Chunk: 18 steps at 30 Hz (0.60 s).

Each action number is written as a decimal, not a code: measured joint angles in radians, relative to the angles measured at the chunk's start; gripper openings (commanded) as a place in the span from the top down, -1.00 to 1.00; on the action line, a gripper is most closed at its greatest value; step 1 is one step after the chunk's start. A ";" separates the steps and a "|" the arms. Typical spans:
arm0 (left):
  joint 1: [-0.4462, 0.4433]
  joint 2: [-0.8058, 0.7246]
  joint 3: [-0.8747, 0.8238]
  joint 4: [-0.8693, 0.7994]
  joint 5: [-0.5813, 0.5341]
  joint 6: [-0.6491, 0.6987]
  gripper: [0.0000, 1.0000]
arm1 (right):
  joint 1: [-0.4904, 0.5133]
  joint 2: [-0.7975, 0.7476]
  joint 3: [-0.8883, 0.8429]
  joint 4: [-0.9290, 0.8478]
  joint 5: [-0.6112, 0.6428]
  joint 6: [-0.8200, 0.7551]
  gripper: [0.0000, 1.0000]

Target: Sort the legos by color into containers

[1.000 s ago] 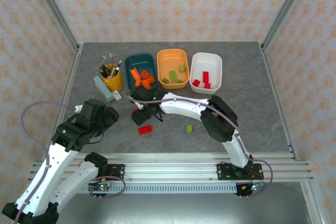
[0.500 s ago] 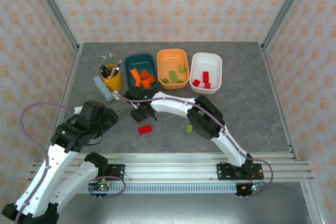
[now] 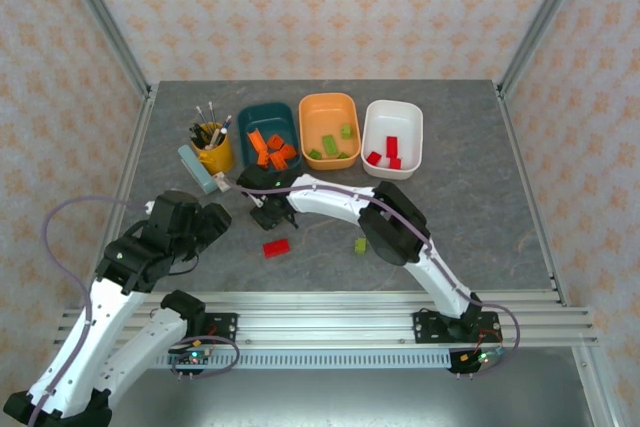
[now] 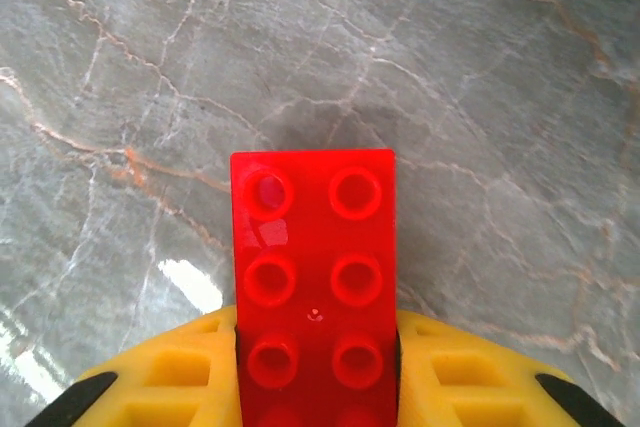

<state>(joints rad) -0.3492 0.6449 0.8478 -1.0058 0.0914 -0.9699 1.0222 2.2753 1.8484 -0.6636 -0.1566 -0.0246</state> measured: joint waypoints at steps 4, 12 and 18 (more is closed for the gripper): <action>-0.001 0.056 0.003 0.101 0.064 0.002 -0.50 | -0.016 -0.129 -0.084 0.016 0.000 0.037 0.42; -0.062 0.317 0.116 0.307 0.168 0.015 -0.52 | -0.223 -0.472 -0.275 0.055 0.013 0.117 0.42; -0.164 0.580 0.270 0.435 0.210 0.056 -0.52 | -0.490 -0.541 -0.324 0.044 0.026 0.178 0.43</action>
<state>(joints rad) -0.5129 1.2247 1.1183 -0.5705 0.3016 -0.9142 0.5320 1.7340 1.5242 -0.6197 -0.1307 0.1535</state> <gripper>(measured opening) 0.759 0.301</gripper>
